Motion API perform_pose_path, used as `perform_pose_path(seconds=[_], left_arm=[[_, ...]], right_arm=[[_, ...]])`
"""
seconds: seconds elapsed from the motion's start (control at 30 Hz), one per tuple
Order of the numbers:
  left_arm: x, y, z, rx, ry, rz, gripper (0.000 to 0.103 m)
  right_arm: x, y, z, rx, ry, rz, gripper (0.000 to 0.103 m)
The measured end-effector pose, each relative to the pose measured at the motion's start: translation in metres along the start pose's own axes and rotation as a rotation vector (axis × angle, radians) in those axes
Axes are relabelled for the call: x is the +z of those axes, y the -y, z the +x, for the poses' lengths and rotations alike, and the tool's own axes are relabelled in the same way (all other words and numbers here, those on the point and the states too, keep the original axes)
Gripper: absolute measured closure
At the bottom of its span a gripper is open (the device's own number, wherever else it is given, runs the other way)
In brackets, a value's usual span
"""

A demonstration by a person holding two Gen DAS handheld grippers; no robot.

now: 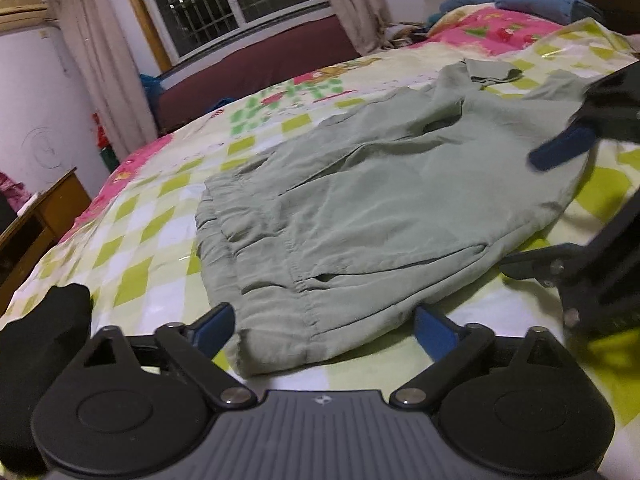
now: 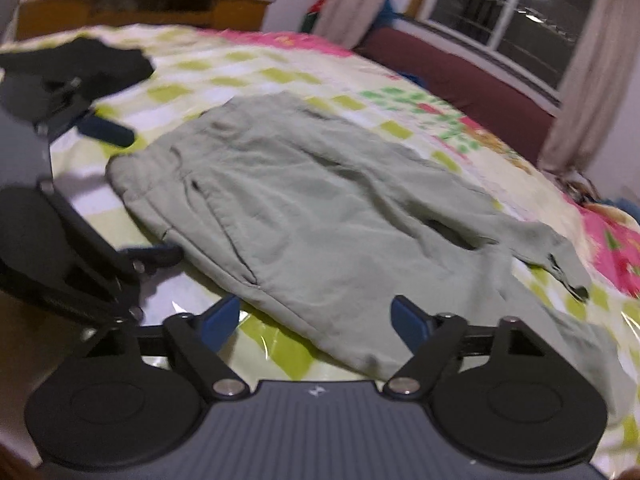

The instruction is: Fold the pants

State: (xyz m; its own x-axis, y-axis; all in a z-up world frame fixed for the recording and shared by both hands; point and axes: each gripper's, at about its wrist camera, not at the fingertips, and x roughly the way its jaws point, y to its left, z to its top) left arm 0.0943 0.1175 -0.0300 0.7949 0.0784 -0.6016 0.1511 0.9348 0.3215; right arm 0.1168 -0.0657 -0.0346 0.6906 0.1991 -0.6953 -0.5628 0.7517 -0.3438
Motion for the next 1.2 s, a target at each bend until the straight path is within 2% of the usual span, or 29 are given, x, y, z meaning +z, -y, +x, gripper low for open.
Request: perform_pose_path(seconds=[0.07, 0.13, 0.2, 0.27, 0.33, 0.53, 0.67, 0.7, 0.77, 0.8, 0.87, 0.93, 1.1, 1.17, 1.2], left_arm=[[-0.002, -0.003, 0.002, 0.007, 0.003, 0.031, 0.009], [-0.003, -0.007, 0.005, 0.01, -0.003, 0.032, 0.029], [-0.003, -0.013, 0.007, 0.008, -0.008, 0.006, 0.042], [-0.004, -0.02, 0.007, 0.021, -0.008, -0.011, 0.047], [-0.01, -0.031, 0.006, 0.05, -0.014, -0.02, 0.052], [-0.031, -0.075, -0.002, 0.174, -0.062, -0.029, 0.052], [-0.039, -0.093, -0.01, 0.226, -0.103, -0.047, 0.05], [-0.04, -0.094, -0.012, 0.226, -0.108, -0.055, 0.05], [-0.042, -0.089, -0.02, 0.234, -0.104, -0.051, 0.05], [-0.042, -0.085, -0.023, 0.24, -0.099, -0.038, 0.05], [-0.04, -0.072, -0.03, 0.241, -0.085, -0.013, 0.048], [-0.035, -0.066, -0.034, 0.236, -0.072, -0.007, 0.048], [0.004, -0.034, -0.037, 0.21, 0.02, 0.007, 0.044], [0.025, -0.016, -0.03, 0.156, 0.06, 0.005, 0.042], [0.035, -0.005, -0.024, 0.127, 0.073, 0.005, 0.042]], right_arm=[[0.001, 0.002, 0.01, 0.046, -0.037, 0.005, 0.056], [0.006, 0.005, 0.017, 0.082, -0.056, 0.039, 0.067], [0.011, 0.002, 0.02, 0.087, -0.07, 0.063, 0.077], [0.016, -0.006, 0.021, 0.096, -0.077, 0.072, 0.088], [0.022, -0.019, 0.019, 0.136, -0.076, 0.069, 0.092], [0.051, -0.073, 0.019, 0.242, -0.028, 0.083, 0.093], [0.069, -0.093, 0.018, 0.231, -0.015, 0.101, 0.089], [0.069, -0.088, 0.014, 0.238, -0.008, 0.128, 0.084], [0.06, -0.065, 0.0, 0.258, 0.003, 0.217, 0.055], [0.055, -0.052, -0.008, 0.257, 0.01, 0.258, 0.052], [0.035, -0.016, -0.027, 0.204, 0.021, 0.349, 0.051], [0.006, 0.03, -0.041, 0.098, 0.014, 0.439, 0.049], [-0.079, 0.181, -0.049, -0.306, -0.093, 0.744, 0.045], [-0.113, 0.244, -0.047, -0.414, -0.106, 0.93, 0.043], [-0.128, 0.269, -0.045, -0.44, -0.104, 1.0, 0.043]])
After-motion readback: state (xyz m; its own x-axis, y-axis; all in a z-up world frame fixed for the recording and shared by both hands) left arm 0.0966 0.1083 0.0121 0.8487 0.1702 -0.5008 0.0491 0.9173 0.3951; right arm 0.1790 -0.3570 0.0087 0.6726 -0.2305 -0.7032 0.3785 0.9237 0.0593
